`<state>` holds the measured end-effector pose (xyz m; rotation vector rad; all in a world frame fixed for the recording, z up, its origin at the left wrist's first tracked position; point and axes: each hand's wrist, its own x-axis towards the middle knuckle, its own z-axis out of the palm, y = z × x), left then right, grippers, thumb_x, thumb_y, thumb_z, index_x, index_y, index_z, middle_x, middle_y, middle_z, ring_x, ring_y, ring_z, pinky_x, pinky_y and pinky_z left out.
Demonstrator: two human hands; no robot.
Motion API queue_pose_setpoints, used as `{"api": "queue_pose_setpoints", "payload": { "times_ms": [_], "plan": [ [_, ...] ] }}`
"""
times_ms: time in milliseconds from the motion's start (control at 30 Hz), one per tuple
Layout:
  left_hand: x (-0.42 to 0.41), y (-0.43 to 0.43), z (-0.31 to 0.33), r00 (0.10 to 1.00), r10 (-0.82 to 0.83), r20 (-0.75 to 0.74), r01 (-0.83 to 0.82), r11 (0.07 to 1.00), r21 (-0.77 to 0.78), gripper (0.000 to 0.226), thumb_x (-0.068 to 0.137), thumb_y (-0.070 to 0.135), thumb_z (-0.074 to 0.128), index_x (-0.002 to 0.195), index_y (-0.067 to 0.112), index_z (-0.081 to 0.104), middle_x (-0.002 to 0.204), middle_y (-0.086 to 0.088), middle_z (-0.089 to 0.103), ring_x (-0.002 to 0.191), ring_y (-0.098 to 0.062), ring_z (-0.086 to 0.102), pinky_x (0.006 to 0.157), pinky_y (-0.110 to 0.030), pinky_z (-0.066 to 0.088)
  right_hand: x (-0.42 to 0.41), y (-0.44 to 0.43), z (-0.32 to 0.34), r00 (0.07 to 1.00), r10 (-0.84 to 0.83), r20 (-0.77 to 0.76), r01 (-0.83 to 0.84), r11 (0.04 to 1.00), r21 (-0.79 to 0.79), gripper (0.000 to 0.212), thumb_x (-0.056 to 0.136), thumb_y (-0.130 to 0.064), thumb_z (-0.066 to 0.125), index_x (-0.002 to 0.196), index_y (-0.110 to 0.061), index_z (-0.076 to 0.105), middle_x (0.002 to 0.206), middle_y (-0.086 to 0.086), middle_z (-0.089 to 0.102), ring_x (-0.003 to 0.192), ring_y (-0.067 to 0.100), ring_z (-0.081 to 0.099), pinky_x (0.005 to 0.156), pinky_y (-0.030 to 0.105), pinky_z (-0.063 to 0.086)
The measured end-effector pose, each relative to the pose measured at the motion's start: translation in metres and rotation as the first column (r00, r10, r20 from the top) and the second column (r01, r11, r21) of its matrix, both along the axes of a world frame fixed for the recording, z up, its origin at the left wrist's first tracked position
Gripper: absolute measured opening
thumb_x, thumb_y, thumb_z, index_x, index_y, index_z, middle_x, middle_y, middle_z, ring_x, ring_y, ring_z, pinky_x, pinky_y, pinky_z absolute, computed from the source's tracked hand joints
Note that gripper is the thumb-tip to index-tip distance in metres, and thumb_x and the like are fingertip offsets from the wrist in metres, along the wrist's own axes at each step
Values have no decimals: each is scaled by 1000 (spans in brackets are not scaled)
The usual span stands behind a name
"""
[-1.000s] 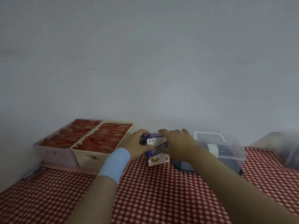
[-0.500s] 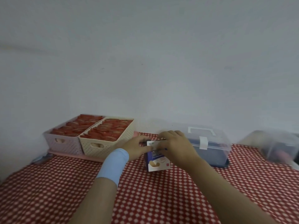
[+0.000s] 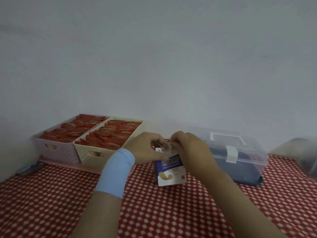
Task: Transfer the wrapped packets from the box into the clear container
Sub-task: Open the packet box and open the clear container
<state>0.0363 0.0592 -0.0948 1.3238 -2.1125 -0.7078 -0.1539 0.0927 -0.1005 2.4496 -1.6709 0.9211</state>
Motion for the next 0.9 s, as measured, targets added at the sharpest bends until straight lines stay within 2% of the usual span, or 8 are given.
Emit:
{"api": "queue_pose_setpoints", "payload": {
  "times_ms": [67, 133, 267, 367, 467, 567, 733, 900],
  "plan": [
    [-2, 2, -4, 997, 22, -74, -26, 998, -50, 12, 75, 36, 81, 85, 35, 75, 92, 21, 72, 91, 2, 65, 87, -28, 55, -1, -2, -1, 998, 16, 64, -18, 1000, 20, 16, 103, -29, 49, 113, -23, 60, 103, -2, 62, 91, 15, 59, 78, 32, 54],
    [-7, 6, -5, 989, 32, -144, -41, 997, -64, 4, 80, 28, 79, 84, 31, 77, 89, 19, 72, 88, 0, 66, 85, -25, 55, -5, -1, -3, 988, 25, 151, -31, 999, 41, 15, 103, -30, 50, 110, -26, 62, 102, -4, 62, 88, 11, 59, 75, 24, 53],
    [-14, 14, -4, 989, 86, -118, -103, 984, -147, 3, 84, 26, 76, 85, 28, 77, 86, 15, 74, 80, 6, 65, 69, -8, 48, -13, 7, -5, 962, 80, 262, -102, 992, 73, 20, 99, -38, 57, 117, -31, 62, 107, -10, 62, 95, 3, 59, 82, 22, 54],
    [-17, 19, -7, 986, 115, -122, -138, 971, -197, 3, 84, 27, 75, 86, 27, 77, 85, 14, 74, 80, 4, 65, 72, -16, 53, -19, 12, -4, 972, 84, 217, -104, 991, 82, 38, 88, -39, 73, 123, -28, 64, 109, -17, 62, 98, -1, 56, 86, 16, 48],
    [-19, 27, -12, 982, 129, -139, -161, 957, -243, 2, 84, 32, 76, 85, 31, 77, 83, 18, 73, 79, 4, 66, 75, -24, 57, -18, 15, 0, 979, 63, 193, -74, 996, 50, 17, 90, -27, 73, 106, -24, 77, 97, -16, 60, 84, -5, 53, 81, 19, 51],
    [-22, 36, -19, 978, 127, -165, -173, 935, -309, 4, 86, 32, 74, 89, 32, 76, 83, 18, 73, 79, 3, 66, 76, -26, 57, -16, 18, 3, 991, 52, 126, -60, 996, 65, 15, 95, -25, 66, 103, -25, 78, 91, -15, 61, 76, -3, 53, 71, 11, 46],
    [-23, 44, -19, 970, 138, -200, -192, 940, -281, 3, 85, 33, 74, 88, 33, 75, 82, 13, 74, 80, 0, 67, 77, -30, 58, -21, 27, 11, 981, 44, 188, -72, 986, 147, 14, 96, -29, 64, 100, -31, 77, 96, -10, 74, 88, 8, 66, 77, 29, 59],
    [-26, 48, -12, 977, 126, -170, -169, 949, -267, 3, 87, 32, 71, 85, 34, 71, 81, 15, 73, 79, 1, 66, 77, -31, 58, -23, 30, 17, 977, 36, 211, -85, 970, 229, 9, 96, -27, 64, 95, -31, 72, 92, -11, 72, 83, 4, 64, 76, 28, 59]
  ]
}}
